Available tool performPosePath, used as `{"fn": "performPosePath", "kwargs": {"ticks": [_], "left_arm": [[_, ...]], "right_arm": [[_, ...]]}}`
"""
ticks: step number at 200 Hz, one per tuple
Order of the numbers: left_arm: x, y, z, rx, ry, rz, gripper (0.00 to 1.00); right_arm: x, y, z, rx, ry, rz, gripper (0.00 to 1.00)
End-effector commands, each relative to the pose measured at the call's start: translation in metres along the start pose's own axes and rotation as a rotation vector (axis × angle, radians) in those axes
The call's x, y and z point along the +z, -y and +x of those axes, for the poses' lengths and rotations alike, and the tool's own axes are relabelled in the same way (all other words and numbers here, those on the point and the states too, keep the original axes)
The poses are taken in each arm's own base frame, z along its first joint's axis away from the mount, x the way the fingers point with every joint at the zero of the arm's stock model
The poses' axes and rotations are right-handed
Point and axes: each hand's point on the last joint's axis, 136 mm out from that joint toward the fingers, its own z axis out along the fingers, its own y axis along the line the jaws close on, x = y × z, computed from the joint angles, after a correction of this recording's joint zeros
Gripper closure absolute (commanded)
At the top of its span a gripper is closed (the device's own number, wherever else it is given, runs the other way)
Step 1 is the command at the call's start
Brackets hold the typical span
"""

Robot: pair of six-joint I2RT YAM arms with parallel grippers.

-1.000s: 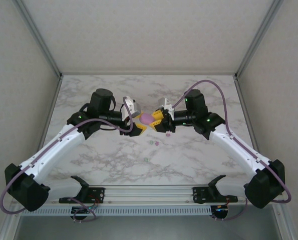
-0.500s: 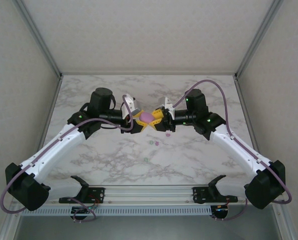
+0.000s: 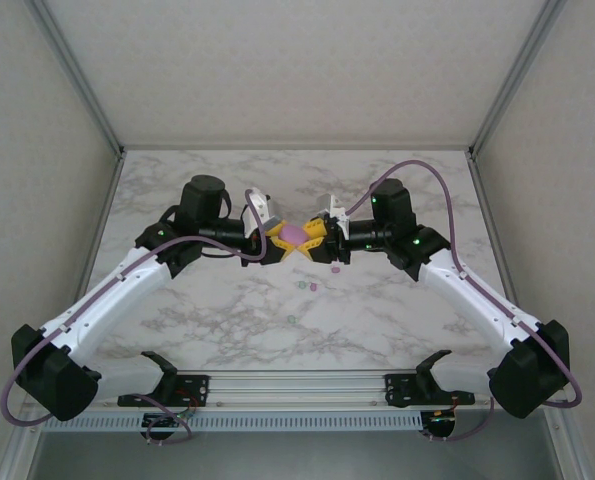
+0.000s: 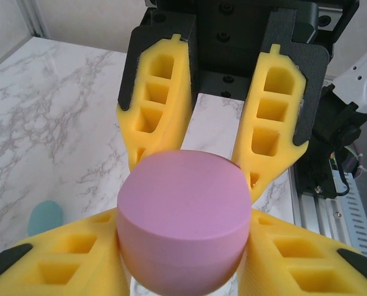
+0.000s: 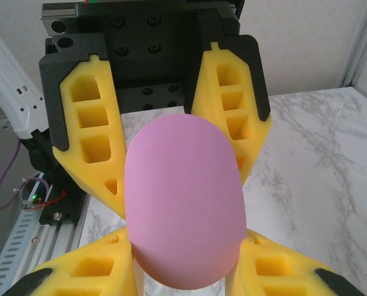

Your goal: Insert wireless bluetooth earbuds into charging case

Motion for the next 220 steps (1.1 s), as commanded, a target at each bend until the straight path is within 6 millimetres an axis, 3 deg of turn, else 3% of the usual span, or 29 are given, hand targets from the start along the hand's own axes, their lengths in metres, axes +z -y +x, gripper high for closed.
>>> {"fn": "performPosePath", "kwargs": {"ticks": [1, 29, 43, 102, 157, 220], "left_arm": [[0.001, 0.006, -0.010, 0.028, 0.015, 0.025, 0.64], [-0.001, 0.007, -0.010, 0.041, 0.026, 0.013, 0.68], [-0.003, 0.007, -0.012, 0.049, 0.036, 0.004, 0.71], [-0.011, 0.007, -0.022, 0.090, 0.113, -0.050, 0.75], [-0.013, 0.007, -0.027, 0.092, 0.138, -0.060, 0.75], [-0.013, 0.012, -0.025, 0.088, 0.132, -0.043, 0.75]], "right_arm": [[-0.004, -0.004, -0.015, -0.027, 0.048, -0.001, 0.66], [-0.005, -0.002, -0.013, -0.015, 0.044, 0.018, 0.64], [-0.006, 0.000, -0.012, -0.009, 0.041, 0.033, 0.57], [-0.013, 0.002, -0.015, 0.058, 0.040, 0.093, 0.43], [-0.014, 0.005, -0.022, 0.076, 0.066, 0.114, 0.39], [-0.016, 0.023, -0.033, 0.123, 0.107, 0.195, 0.37]]}}
